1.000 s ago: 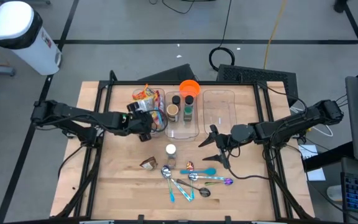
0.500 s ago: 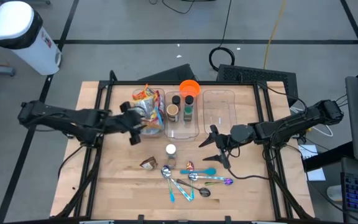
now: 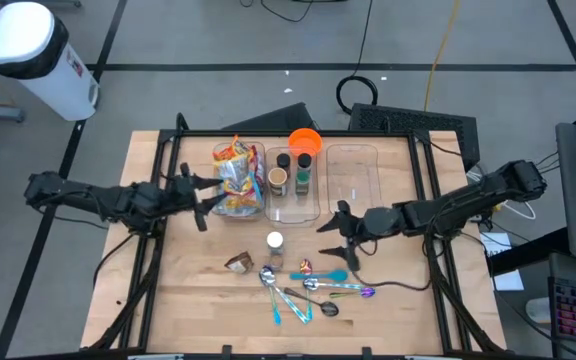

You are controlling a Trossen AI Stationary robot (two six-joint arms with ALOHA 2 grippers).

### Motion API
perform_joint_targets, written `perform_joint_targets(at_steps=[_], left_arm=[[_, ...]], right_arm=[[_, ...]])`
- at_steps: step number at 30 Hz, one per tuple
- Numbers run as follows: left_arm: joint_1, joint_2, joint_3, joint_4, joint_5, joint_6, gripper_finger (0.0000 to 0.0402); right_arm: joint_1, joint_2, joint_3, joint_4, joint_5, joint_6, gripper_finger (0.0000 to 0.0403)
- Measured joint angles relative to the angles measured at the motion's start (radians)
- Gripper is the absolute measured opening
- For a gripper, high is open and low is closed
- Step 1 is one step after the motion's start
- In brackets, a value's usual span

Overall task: Pick & Place Food Item
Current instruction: Put the right patterned spoon into the right transparent bin

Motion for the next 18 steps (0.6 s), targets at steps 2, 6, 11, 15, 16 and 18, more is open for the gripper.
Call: perform_joint_targets(at_steps=[2, 6, 11, 15, 16, 18], left_arm=[[0.000, -0.013, -0.003, 0.034, 0.011, -0.017, 0.0198], [0.000, -0.009, 0.000, 0.031, 0.046, -0.063, 0.0198], [0.000, -0.009, 0.001, 0.024, 0.089, -0.112, 0.0198], [0.000, -0.009, 0.001, 0.022, 0.118, -0.122, 0.0198], [0.000, -0.009, 0.001, 0.023, 0.124, -0.122, 0.0198], [0.000, -0.010, 0.001, 0.023, 0.134, -0.122, 0.0198]], right_arm=[[0.016, 0.053, 0.012, 0.013, 0.071, -0.014, 0.0265], [0.035, 0.161, 0.095, -0.040, 0.075, -0.029, 0.0265], [0.073, 0.265, 0.156, -0.146, 0.002, -0.024, 0.0265], [0.145, 0.298, 0.156, -0.254, 0.004, 0.026, 0.0265], [0.167, 0.298, 0.156, -0.294, 0.003, 0.045, 0.0265], [0.205, 0.298, 0.156, -0.340, 0.003, 0.082, 0.0265]])
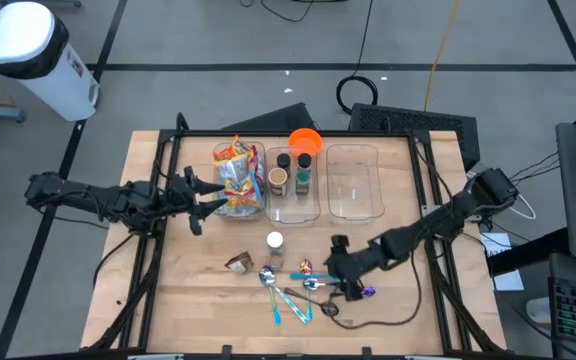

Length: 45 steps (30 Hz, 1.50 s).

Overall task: Pick & Place Food Item
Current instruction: Put the right patterned spoon into the right transparent bin

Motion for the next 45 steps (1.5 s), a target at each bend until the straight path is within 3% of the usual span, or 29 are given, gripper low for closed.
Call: perform_joint_targets(at_steps=[9, 14, 25, 30, 32, 40, 45], left_arm=[[0.000, 0.001, 0.001, 0.006, 0.005, -0.016, 0.0198], [0.000, 0.001, 0.001, 0.006, 0.005, -0.019, 0.0198], [0.000, 0.001, 0.001, 0.006, 0.005, -0.020, 0.0198], [0.000, 0.001, 0.001, 0.006, 0.005, -0.020, 0.0198], [0.000, 0.001, 0.001, 0.005, 0.005, -0.020, 0.0198], [0.000, 0.001, 0.001, 0.005, 0.005, -0.019, 0.0198], [0.000, 0.001, 0.001, 0.005, 0.005, -0.019, 0.0198]], right_arm=[[0.098, 0.016, 0.000, -0.038, 0.057, 0.066, 0.0265], [0.099, 0.022, -0.019, -0.036, -0.024, 0.150, 0.0265], [0.083, 0.024, -0.096, -0.043, -0.023, 0.207, 0.0261], [0.079, 0.023, -0.126, -0.048, 0.122, 0.166, 0.0235], [0.073, 0.023, -0.129, -0.042, 0.134, 0.154, 0.0223], [0.064, 0.023, -0.130, -0.020, 0.128, 0.127, 0.0193], [0.064, 0.022, -0.130, -0.018, 0.026, 0.138, 0.0187]])
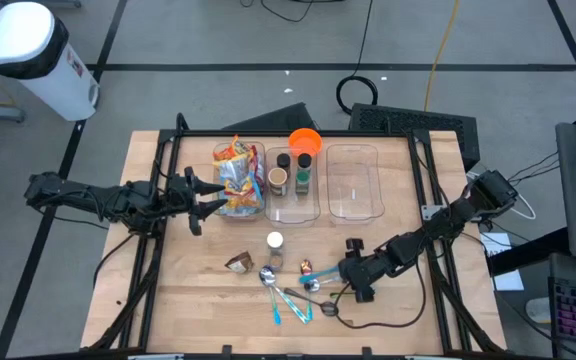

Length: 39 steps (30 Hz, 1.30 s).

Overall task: Pick & Place Food Item
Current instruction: Put the right patterned spoon into the right transparent bin

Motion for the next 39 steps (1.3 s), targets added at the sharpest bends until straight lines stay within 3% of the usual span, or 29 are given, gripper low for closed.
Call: perform_joint_targets(at_steps=[19, 39], left_arm=[[0.000, 0.000, 0.000, 0.000, 0.000, 0.005, 0.0198], [0.000, 0.000, 0.000, 0.000, 0.000, 0.004, 0.0198]], right_arm=[[-0.001, 0.000, 0.001, -0.003, -0.052, -0.036, 0.0118], [0.023, -0.036, -0.060, 0.043, -0.021, -0.038, 0.0116]])
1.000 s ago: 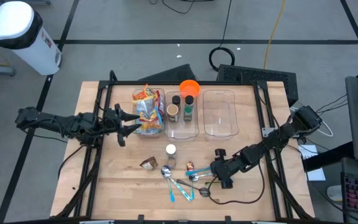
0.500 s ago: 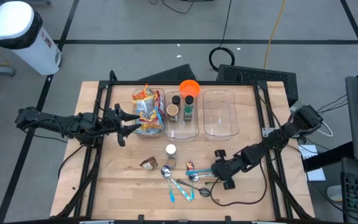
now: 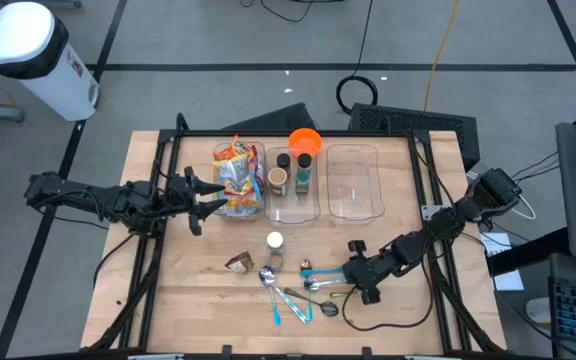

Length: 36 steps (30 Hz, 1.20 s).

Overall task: Pick & Place Food Item
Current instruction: Put the right patterned spoon into the right transparent bin

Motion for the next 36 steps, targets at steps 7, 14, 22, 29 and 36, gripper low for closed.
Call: perform_joint_targets(at_steps=[7, 14, 22, 29, 36], left_arm=[[0.000, 0.000, 0.000, 0.000, 0.000, 0.000, 0.0198], [0.000, 0.000, 0.000, 0.000, 0.000, 0.000, 0.0198], [0.000, 0.000, 0.000, 0.000, 0.000, 0.000, 0.0198], [0.000, 0.000, 0.000, 0.000, 0.000, 0.000, 0.0198], [0.000, 0.000, 0.000, 0.000, 0.000, 0.000, 0.0198]], right_arm=[[-0.003, -0.002, -0.038, 0.049, 0.024, -0.029, 0.0091], [-0.007, -0.001, -0.039, 0.045, 0.021, -0.061, 0.0014], [-0.007, -0.063, -0.032, 0.023, 0.014, -0.065, 0.0016], [-0.005, -0.213, -0.026, 0.035, 0.019, -0.069, 0.0012], [-0.005, -0.417, -0.026, 0.032, 0.188, -0.109, 0.0012]])
